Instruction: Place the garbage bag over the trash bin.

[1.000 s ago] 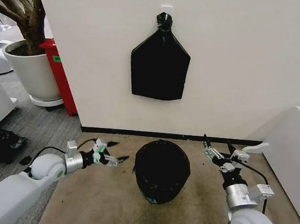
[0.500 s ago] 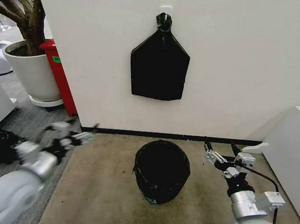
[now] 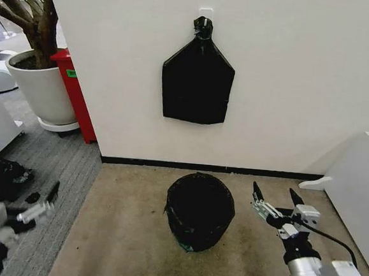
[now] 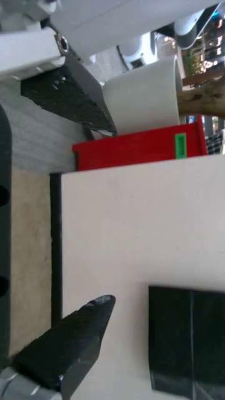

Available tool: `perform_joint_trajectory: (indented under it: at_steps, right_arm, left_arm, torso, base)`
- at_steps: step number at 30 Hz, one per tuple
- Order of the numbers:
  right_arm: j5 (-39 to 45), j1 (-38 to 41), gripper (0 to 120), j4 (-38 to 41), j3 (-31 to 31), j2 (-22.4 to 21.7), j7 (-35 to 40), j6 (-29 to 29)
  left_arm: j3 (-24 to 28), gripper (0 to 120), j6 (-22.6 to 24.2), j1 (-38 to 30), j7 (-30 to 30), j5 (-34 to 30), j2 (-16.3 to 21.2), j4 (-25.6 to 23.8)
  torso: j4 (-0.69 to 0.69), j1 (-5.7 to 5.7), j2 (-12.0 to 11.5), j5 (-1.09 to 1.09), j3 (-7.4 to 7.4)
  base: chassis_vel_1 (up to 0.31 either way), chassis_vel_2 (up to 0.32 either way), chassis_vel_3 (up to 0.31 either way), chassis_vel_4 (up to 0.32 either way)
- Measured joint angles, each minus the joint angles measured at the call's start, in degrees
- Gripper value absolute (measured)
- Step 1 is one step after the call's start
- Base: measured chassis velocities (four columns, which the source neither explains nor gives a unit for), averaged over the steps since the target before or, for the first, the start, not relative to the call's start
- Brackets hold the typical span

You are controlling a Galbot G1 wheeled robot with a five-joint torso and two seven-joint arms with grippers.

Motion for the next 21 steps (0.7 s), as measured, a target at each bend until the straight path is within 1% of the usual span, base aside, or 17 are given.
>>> perform_joint_trajectory:
  at_steps: [2, 3, 4, 6, 9, 11, 15, 18, 21]
  right_arm:
    - [0.0, -0.9, 100, -0.2, 1.3, 1.1, -1.8, 1.7]
    - [0.4, -1.4, 100, -0.5, 2.3, 1.7, -2.7, 2.4]
    - [0.4, -1.4, 100, -0.5, 2.3, 1.7, -2.7, 2.4]
    - [1.8, -2.6, 100, -0.9, 4.0, 2.2, -4.3, 3.2]
    - [3.1, -4.6, 100, -1.6, 5.4, 2.6, -7.3, 5.1]
    - [3.7, -5.6, 100, -1.6, 5.5, 2.7, -8.4, 5.9]
    - [4.7, -6.3, 100, -1.3, 5.4, 2.8, -8.7, 6.0]
    - [4.9, -6.6, 100, -0.7, 5.8, 2.9, -8.9, 6.3]
    - [5.0, -6.6, 100, -0.5, 6.0, 2.9, -8.9, 6.3]
  left_arm:
    - [2.3, 100, -0.2, 0.3, 0.2, 1.5, -0.5, -0.2]
    - [3.1, 100, 0.5, 0.2, 0.2, 1.7, -0.4, -0.2]
    - [3.1, 100, 0.5, 0.2, 0.2, 1.7, -0.4, -0.2]
    - [4.0, 100, 2.2, -0.7, 0.2, 1.8, 0.4, -0.2]
    - [4.8, 100, 5.6, -1.8, 0.1, 1.3, 2.2, -0.1]
    - [4.9, 100, 6.5, -2.1, 0.1, 1.1, 3.1, -0.1]
    - [4.9, 100, 6.9, -2.2, 0.4, 0.9, 3.9, 0.0]
    - [6.0, 100, 7.8, -2.7, 0.4, 0.3, 5.5, 0.1]
    - [7.1, 100, 8.8, -3.5, 0.0, 0.3, 6.0, 0.1]
  torso:
    - [0.01, 0.00, 0.0, -0.01, 0.00]
    - [0.02, 0.00, 0.0, -0.01, 0.01]
    - [0.02, 0.00, 0.0, -0.01, 0.01]
    - [-0.01, 0.00, 0.0, -0.01, 0.01]
    - [0.00, 0.00, 0.0, -0.02, 0.01]
    - [0.00, 0.00, 0.0, -0.02, 0.01]
    - [0.00, 0.00, 0.0, -0.02, 0.01]
    - [0.02, 0.01, 0.0, -0.02, 0.01]
    - [0.00, 0.01, 0.0, -0.02, 0.01]
  base:
    - [0.000, 0.000, 0.000, 0.000]
    - [0.000, 0.000, 0.000, 0.000]
    - [0.000, 0.000, 0.000, 0.000]
    - [0.000, 0.000, 0.000, 0.000]
    - [0.000, 0.000, 0.000, 0.000]
    - [0.000, 0.000, 0.000, 0.000]
    - [0.000, 0.000, 0.000, 0.000]
    - [0.000, 0.000, 0.000, 0.000]
    - [0.000, 0.000, 0.000, 0.000]
